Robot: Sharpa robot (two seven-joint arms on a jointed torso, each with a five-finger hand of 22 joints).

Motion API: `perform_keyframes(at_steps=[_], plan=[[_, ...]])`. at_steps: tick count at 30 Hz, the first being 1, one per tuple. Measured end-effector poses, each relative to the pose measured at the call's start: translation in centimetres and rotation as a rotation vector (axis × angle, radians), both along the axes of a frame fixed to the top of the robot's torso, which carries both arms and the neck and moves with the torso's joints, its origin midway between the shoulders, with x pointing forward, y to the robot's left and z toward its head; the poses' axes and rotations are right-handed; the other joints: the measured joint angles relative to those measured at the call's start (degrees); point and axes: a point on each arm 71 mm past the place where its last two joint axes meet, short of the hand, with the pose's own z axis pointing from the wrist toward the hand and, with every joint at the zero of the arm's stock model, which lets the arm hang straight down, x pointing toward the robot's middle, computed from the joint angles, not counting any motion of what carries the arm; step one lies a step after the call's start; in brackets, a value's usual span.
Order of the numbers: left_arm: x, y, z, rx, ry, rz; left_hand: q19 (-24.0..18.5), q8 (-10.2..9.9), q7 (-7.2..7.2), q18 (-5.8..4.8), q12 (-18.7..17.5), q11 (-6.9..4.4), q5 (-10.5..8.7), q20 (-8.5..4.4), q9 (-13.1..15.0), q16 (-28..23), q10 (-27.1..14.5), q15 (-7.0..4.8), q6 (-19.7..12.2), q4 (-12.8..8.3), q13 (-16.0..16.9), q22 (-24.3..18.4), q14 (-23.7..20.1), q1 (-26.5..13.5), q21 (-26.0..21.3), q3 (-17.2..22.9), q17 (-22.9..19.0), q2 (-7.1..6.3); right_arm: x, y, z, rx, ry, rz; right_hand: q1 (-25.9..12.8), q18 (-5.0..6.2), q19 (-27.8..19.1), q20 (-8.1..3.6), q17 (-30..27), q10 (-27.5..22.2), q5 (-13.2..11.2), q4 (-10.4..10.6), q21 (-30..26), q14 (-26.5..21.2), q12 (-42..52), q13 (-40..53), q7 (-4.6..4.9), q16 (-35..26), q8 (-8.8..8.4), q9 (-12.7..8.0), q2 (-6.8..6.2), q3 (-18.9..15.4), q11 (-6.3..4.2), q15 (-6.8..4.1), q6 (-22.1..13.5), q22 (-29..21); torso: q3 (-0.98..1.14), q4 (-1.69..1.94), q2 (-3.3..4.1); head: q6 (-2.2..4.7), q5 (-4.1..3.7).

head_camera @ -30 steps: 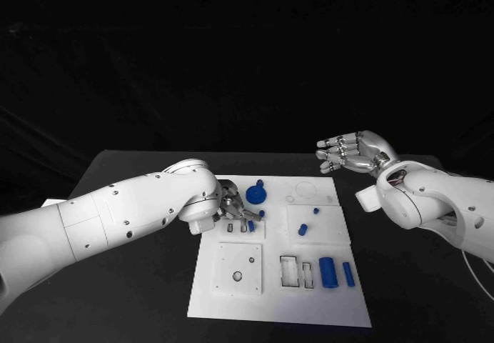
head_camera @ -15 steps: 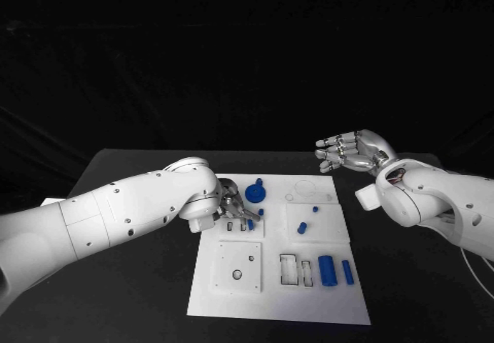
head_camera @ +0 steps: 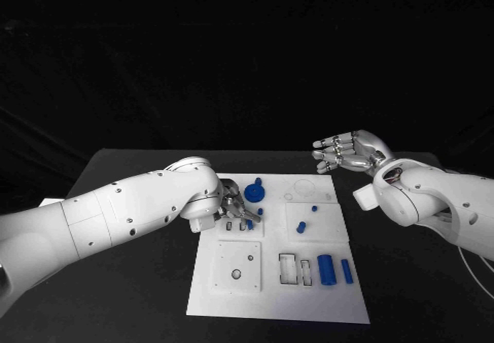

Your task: Assemble the parts on the task board

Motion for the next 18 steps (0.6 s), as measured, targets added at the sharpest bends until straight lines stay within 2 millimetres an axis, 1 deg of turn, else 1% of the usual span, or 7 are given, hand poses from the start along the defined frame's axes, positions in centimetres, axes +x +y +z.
perform_keyframes(at_steps=[10,15,16,17,18], plan=[[-0.01,-0.05,-0.08,0.004,0.004,-0.005,0.0,0.0,0.0,0.0,0.39,0.0,0.0,0.0,0.07,0.0,0.0,0.0,0.0,0.16,0.19,0.0,0.0,0.0,0.22,0.16,-0.01,0.0,0.01,0.14,-0.13,0.0,0.007,0.007,0.0,0.0,0.0,0.0,-0.01,0.0,0.0,0.0,0.0,0.0,0.0,0.0,0.0,0.0,0.0,0.0,0.0,0.0,0.0,0.0,0.0,0.0,0.03,0.02,0.0,-0.1,0.04],[-0.04,-0.04,-0.12,0.004,0.01,-0.007,0.0,-0.01,0.0,0.0,0.39,0.0,0.0,0.0,0.27,0.0,0.0,-0.2,0.0,0.08,0.19,0.0,-0.2,0.39,0.22,0.56,-0.01,0.39,-0.05,0.14,-0.16,-0.001,0.01,0.01,-0.24,0.0,0.0,0.0,-0.14,0.0,-0.23,-0.16,-0.21,0.0,0.0,-0.2,-0.01,0.0,0.0,0.0,0.24,-0.16,0.0,0.0,0.01,-0.11,0.03,0.02,0.0,-0.18,0.08],[-0.04,-0.04,-0.13,0.003,0.011,-0.008,0.0,-0.01,0.0,0.0,0.39,0.0,0.0,0.0,0.28,0.0,0.0,-0.2,0.0,0.16,0.19,0.0,-0.2,0.68,0.22,0.67,-0.01,0.68,-0.07,0.16,-0.17,-0.001,0.011,0.012,-0.24,0.0,0.0,0.0,-0.22,0.0,-0.23,-0.16,-0.21,0.0,0.0,-0.29,-0.01,0.0,0.0,-0.01,0.24,-0.16,0.0,0.0,0.01,-0.15,0.03,0.01,0.0,-0.21,0.08],[-0.05,-0.04,-0.13,0.003,0.013,-0.008,0.0,-0.01,0.0,0.0,0.39,0.0,0.0,0.0,0.38,0.0,0.0,-0.2,0.0,0.13,0.19,0.0,-0.2,0.93,0.22,1.0,-0.01,0.44,-0.09,0.18,-0.17,-0.001,0.011,0.013,-0.24,0.0,0.0,0.0,-0.25,0.0,-0.23,-0.16,-0.21,0.0,0.0,-0.34,-0.01,0.0,0.0,-0.01,0.24,-0.16,0.0,0.0,0.01,-0.18,0.03,0.01,0.0,-0.24,0.09],[-0.06,-0.04,-0.14,0.003,0.014,-0.009,0.0,-0.01,0.0,0.0,0.39,0.0,0.0,0.0,0.45,0.0,0.0,-0.2,0.0,0.05,0.2,0.0,-0.2,1.4,0.22,1.06,-0.01,0.62,-0.11,0.21,-0.17,-0.001,0.011,0.015,-0.24,0.0,0.0,0.0,-0.25,0.0,-0.23,-0.16,-0.21,0.0,0.0,-0.34,-0.01,0.0,0.0,-0.01,0.24,-0.16,0.0,0.0,0.01,-0.19,0.03,0.01,0.0,-0.26,0.1]])
